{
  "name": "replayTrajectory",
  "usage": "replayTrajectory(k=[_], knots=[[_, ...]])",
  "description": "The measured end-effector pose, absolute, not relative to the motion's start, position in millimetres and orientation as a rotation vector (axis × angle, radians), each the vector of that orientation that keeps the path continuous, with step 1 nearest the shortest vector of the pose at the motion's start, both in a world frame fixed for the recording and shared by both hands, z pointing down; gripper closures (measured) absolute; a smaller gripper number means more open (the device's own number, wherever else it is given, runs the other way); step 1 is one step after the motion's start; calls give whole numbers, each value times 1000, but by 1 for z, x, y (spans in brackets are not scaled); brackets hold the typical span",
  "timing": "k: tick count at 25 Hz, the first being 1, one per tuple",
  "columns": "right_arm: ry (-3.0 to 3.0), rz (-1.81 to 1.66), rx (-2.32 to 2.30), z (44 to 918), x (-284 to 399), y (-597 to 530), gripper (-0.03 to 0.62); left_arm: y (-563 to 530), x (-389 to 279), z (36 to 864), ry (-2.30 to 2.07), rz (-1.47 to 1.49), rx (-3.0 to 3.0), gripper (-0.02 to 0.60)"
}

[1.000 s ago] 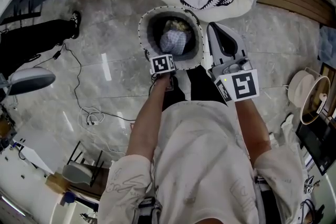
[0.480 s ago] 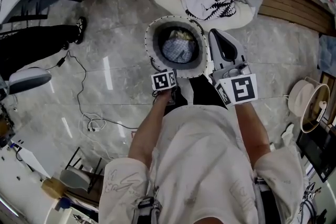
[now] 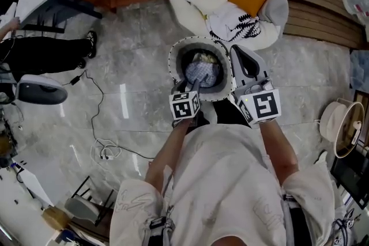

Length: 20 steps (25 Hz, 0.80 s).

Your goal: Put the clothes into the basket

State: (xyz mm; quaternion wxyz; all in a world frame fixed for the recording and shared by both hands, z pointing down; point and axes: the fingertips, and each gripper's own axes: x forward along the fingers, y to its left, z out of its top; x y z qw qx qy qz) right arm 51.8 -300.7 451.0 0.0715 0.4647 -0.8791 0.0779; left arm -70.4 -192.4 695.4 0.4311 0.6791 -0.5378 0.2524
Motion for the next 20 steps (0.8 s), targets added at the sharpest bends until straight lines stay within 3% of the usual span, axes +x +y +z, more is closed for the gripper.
replayTrajectory(k=[20], knots=[[-2681, 42, 1620, 332, 69, -287, 606, -252, -88, 394, -1868, 305, 2348, 413]])
